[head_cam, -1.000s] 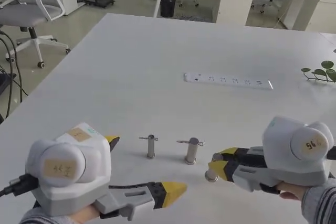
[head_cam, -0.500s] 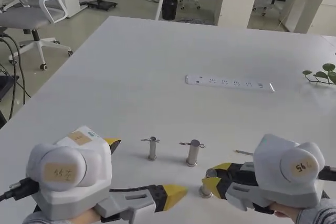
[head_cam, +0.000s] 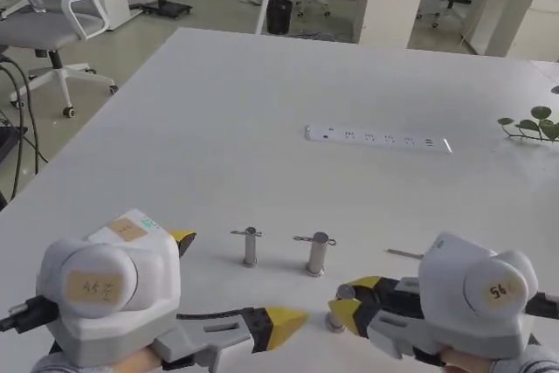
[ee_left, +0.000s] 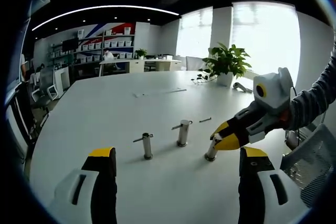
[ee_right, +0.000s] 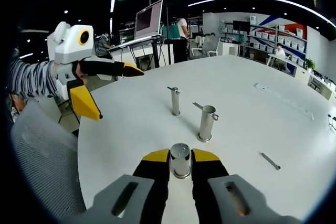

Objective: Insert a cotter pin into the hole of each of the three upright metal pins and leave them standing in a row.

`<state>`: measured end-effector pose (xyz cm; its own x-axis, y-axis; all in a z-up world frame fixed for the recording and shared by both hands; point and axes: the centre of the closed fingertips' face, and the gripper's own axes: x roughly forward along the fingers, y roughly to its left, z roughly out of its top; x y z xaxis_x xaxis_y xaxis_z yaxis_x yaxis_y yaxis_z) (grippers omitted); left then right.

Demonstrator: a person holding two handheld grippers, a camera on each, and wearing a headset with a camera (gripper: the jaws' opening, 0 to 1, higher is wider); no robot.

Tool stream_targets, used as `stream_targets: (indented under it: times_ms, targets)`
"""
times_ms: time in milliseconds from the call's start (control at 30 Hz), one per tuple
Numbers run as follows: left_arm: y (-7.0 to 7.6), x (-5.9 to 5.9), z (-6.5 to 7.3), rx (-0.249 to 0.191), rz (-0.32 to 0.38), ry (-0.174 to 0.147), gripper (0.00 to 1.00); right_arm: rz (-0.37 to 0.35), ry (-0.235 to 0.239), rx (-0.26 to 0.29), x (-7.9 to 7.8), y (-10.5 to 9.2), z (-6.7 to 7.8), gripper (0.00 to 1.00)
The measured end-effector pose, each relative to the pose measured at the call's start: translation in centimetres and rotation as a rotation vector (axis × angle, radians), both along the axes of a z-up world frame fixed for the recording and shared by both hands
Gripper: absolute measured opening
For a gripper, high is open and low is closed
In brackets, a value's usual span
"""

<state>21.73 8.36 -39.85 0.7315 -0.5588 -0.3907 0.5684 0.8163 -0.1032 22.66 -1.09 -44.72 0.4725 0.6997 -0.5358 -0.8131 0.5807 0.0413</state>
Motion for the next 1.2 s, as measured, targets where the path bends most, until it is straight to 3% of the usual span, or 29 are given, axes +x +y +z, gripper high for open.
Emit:
stream_targets:
  times_ms: [100, 400, 567, 800, 900, 1000, 1200]
  targets:
    - [-0.1, 0.0, 0.0, 0.000, -0.003, 0.003, 0.97, 0.005, -0.006, 0.003, 0.0, -0.1, 0.2, 0.20]
    - [-0.2, -0.1, 0.0, -0.012, -0.001, 0.007, 0.99, 0.015, 0.076, 0.057, -0.4, -1.2, 1.5, 0.33]
    - [-0.1, 0.0, 0.0, -0.008, 0.004, 0.008, 0.99, 0.025, 0.095, 0.039, 0.1, -3.0, 2.3, 0.35]
    - [-0.3, -0.1, 0.0, -0.006, 0.004, 0.007, 0.99, 0.019, 0.130, -0.060, 2.6, -6.4, 1.8, 0.32]
    - [-0.5, -0.1, 0.0, -0.004, -0.002, 0.006, 0.99, 0.019, 0.187, -0.108, 3.2, -7.6, 1.1, 0.32]
    - [-0.5, -0.1, 0.0, 0.003, -0.004, 0.004, 0.99, 0.038, 0.163, -0.221, 4.5, -9.1, 0.3, 0.31]
    - [-0.6, -0.2, 0.0, -0.003, -0.005, 0.005, 0.99, 0.065, 0.191, -0.284, 6.0, -9.6, -0.5, 0.30]
